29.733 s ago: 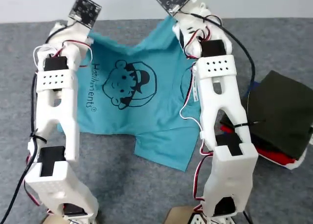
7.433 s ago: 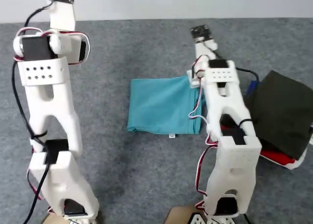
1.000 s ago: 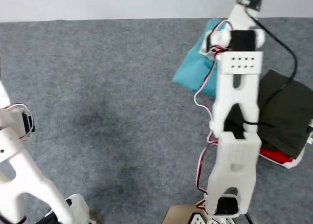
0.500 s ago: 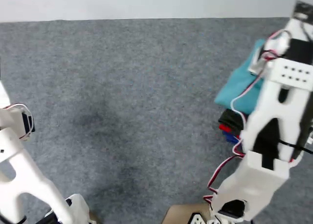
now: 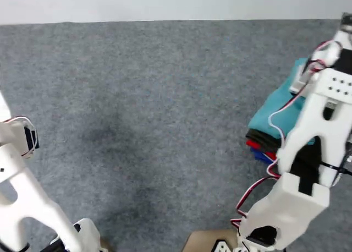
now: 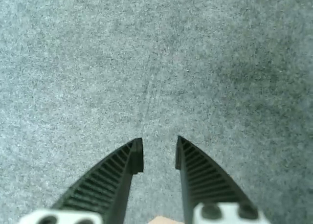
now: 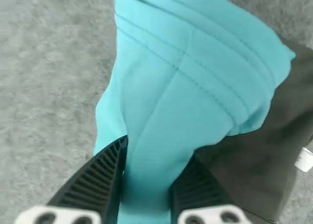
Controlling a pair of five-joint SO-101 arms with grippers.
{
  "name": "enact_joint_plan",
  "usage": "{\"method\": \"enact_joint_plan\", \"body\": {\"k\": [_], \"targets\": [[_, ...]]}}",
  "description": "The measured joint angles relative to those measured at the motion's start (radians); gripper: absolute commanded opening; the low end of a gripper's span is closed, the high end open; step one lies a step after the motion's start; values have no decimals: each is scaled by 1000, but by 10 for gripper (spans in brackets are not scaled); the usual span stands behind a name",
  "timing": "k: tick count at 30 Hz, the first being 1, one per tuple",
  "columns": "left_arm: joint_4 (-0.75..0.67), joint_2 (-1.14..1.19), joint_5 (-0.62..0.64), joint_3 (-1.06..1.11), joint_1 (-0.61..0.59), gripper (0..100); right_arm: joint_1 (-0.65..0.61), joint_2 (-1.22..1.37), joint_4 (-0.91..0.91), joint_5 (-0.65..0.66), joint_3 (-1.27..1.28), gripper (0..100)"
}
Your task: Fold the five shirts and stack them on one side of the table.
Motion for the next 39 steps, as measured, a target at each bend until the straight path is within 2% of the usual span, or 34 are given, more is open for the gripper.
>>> {"method": "enact_joint_plan", "body": {"k": [4,7,11,19,25,28,35,39], "targets": [[0,0,0,0,0,115,-89,-43,0,0,0,8],[0,0,0,0,0,115,-94,-46,-8,0,0,8],[0,0,0,0,0,115,-28,14,-17,26,0,8],[0,0,0,15,0,115,186,170,-18,141,0,8],[0,0,0,49,0,115,238,172,-18,216,0,15],[-2,0,0,52,0,115,238,172,-3,256,0,91],[-2,0,0,54,0,115,262,153,-2,259,0,370],[-2,0,0,55,0,115,250,49,-2,259,0,408]]}}
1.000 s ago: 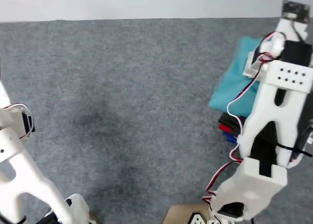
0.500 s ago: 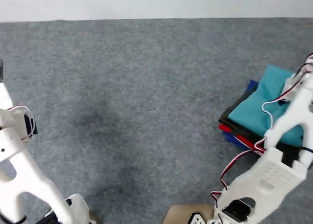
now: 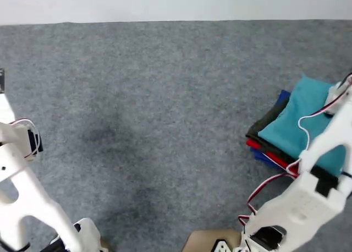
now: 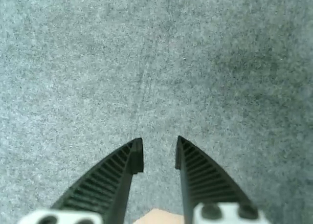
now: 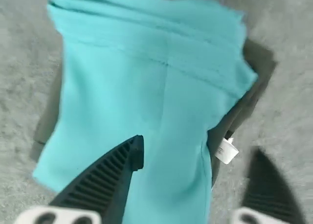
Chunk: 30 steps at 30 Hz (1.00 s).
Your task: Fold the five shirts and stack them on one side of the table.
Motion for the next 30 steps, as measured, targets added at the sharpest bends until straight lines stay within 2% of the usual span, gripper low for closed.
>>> {"method": "enact_joint_plan", "body": {"k": [5,12,16,30], "targets": [[0,0,0,28,0,115,-55,-124,0,-11,0,365],[0,0,0,57,0,115,-104,-189,0,-84,-2,117],[0,0,0,57,0,115,-110,-189,0,-84,-2,23],[0,0,0,57,0,115,-133,-184,0,-84,43,9]]}}
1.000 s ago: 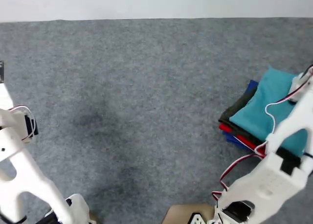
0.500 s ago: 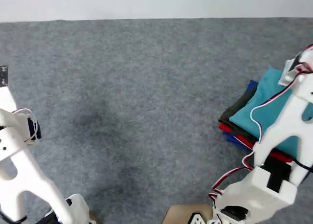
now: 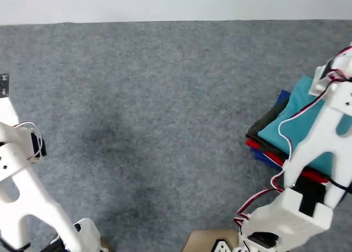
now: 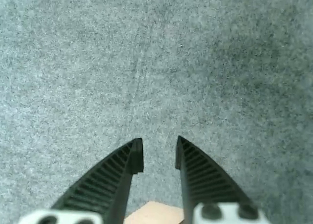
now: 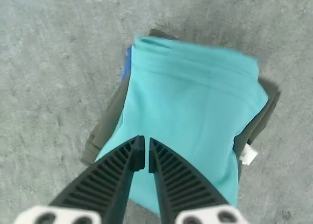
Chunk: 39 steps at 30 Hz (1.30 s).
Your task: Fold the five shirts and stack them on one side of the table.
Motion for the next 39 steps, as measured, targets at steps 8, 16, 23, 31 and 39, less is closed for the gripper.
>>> {"method": "enact_joint_plan", "body": {"k": [8,16,23,31,39], "targets": [[0,0,0,0,0,115,-29,167,-8,0,249,9],[0,0,0,0,0,115,-138,347,-23,0,267,9],[0,0,0,0,0,115,-140,307,-9,0,196,9],[0,0,0,0,0,115,40,204,-46,23,95,9],[0,0,0,0,0,115,121,226,-80,137,92,9]]}}
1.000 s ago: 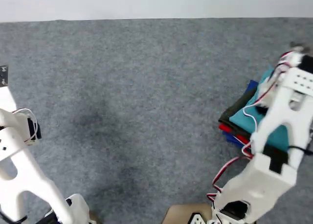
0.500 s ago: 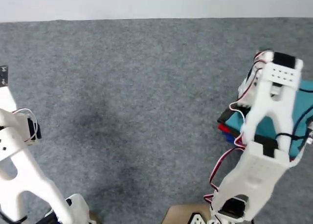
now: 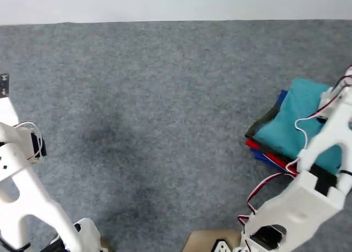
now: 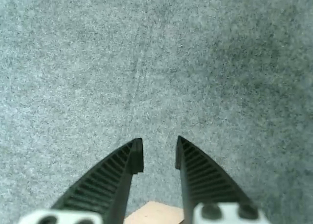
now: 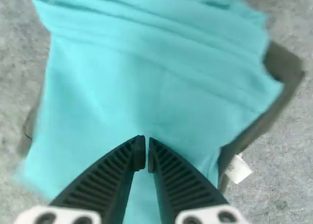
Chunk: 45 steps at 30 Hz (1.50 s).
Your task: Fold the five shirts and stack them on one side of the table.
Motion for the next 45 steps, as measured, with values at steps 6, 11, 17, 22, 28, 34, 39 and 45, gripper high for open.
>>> {"method": "enact_joint_plan", "body": {"k": [6,11,17,22,28,34,39,45], "targets": [[0,0,0,0,0,115,-135,0,58,3,-2,9],[0,0,0,-11,0,115,-199,0,63,3,-2,9],[0,0,0,-25,0,115,-152,-14,64,11,-2,9],[0,0,0,-25,0,115,-35,-52,11,12,-2,9],[0,0,0,-25,0,115,32,14,-107,12,-2,9],[0,0,0,-25,0,115,34,186,-255,12,-2,9],[0,0,-21,-25,0,115,35,166,-212,12,-98,9],[0,0,-38,-25,0,115,-8,66,-104,12,-144,9]]}}
